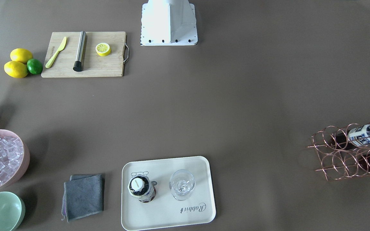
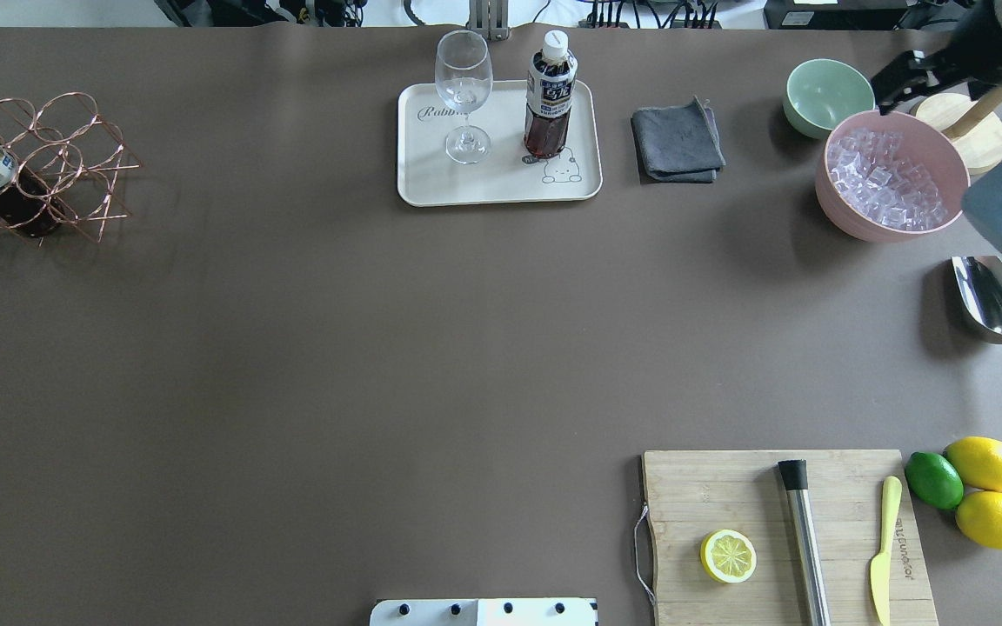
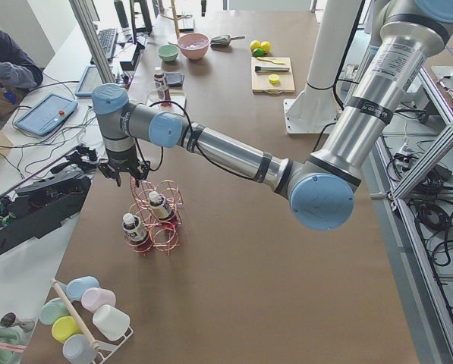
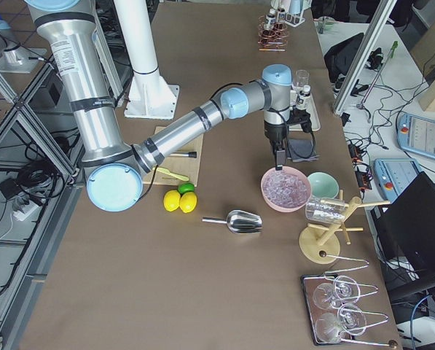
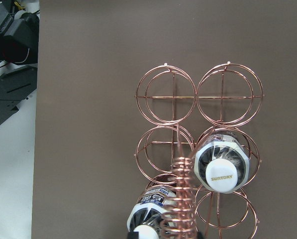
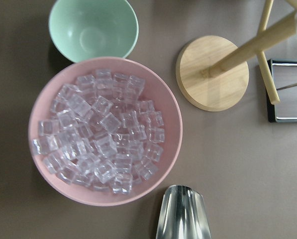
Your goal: Take tea from basket to plate
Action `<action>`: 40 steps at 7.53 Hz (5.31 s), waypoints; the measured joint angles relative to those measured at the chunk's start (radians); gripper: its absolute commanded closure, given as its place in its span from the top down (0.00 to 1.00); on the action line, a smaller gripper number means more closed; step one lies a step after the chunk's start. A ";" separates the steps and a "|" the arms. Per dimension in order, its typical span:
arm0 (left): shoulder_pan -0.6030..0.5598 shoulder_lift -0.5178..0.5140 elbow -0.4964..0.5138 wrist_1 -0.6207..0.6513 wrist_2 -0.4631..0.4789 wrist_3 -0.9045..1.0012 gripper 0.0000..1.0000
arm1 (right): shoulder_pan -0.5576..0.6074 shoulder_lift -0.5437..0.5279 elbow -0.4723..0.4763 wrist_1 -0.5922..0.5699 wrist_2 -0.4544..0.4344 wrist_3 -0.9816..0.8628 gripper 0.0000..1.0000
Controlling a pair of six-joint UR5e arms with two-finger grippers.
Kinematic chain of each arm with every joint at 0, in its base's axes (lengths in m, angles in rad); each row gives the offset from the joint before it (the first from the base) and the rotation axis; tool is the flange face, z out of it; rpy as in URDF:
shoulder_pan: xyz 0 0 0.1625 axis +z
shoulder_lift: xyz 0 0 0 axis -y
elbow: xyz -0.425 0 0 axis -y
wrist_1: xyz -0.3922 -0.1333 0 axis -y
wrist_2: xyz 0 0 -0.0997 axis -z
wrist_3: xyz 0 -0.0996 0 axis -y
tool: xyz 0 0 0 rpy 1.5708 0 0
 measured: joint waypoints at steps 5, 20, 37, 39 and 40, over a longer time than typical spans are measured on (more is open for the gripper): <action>-0.016 0.009 -0.100 0.141 -0.018 -0.027 0.98 | 0.210 -0.244 -0.092 -0.035 0.218 -0.266 1.00; -0.092 0.517 -0.242 0.128 -0.129 -0.973 0.98 | 0.208 -0.272 -0.213 0.159 0.294 -0.382 1.00; -0.107 0.537 -0.238 0.070 -0.043 -0.970 0.98 | 0.230 -0.275 -0.210 0.159 0.293 -0.382 1.00; -0.107 0.536 -0.239 0.070 -0.043 -0.971 0.98 | 0.239 -0.279 -0.207 0.159 0.293 -0.382 1.00; -0.107 0.536 -0.240 0.070 -0.043 -0.970 0.98 | 0.241 -0.279 -0.206 0.159 0.293 -0.382 1.00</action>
